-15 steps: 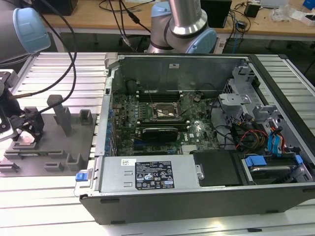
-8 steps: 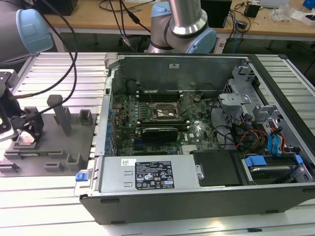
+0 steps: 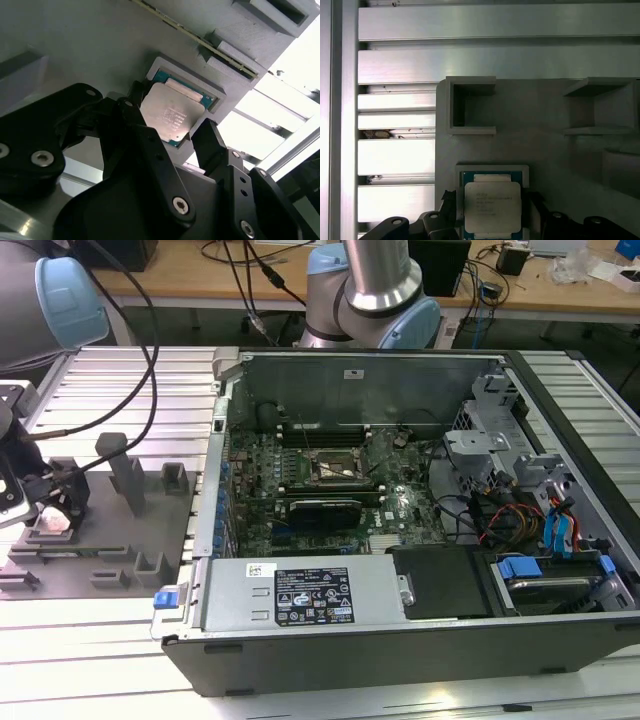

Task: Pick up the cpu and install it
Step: 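Pick up the cpu and move it towards the insertion slot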

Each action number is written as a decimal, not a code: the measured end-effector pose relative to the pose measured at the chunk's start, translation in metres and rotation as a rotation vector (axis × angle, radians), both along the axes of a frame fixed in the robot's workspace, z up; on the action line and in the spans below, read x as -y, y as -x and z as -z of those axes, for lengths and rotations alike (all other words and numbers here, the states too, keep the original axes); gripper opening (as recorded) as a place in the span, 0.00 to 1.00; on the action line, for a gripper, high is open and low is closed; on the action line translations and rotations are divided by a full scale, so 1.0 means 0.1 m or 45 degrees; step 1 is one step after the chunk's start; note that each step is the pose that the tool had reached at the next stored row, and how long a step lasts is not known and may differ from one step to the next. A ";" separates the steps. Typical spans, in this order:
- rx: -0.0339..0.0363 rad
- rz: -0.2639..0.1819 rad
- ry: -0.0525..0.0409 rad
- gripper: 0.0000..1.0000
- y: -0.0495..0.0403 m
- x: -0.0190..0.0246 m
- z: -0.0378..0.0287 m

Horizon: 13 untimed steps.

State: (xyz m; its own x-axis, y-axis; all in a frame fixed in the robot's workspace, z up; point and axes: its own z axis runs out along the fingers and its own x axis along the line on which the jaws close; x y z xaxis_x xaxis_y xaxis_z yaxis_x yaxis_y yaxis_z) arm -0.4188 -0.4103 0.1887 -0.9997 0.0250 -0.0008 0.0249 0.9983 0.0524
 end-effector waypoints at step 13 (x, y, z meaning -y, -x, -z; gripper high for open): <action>-0.0126 -0.017 0.013 0.66 -0.047 -0.011 0.005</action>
State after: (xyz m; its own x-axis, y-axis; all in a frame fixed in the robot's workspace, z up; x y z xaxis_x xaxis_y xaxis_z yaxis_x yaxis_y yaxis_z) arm -0.4141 -0.4092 0.1881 -0.9999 0.0120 0.0089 0.0124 0.9990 0.0420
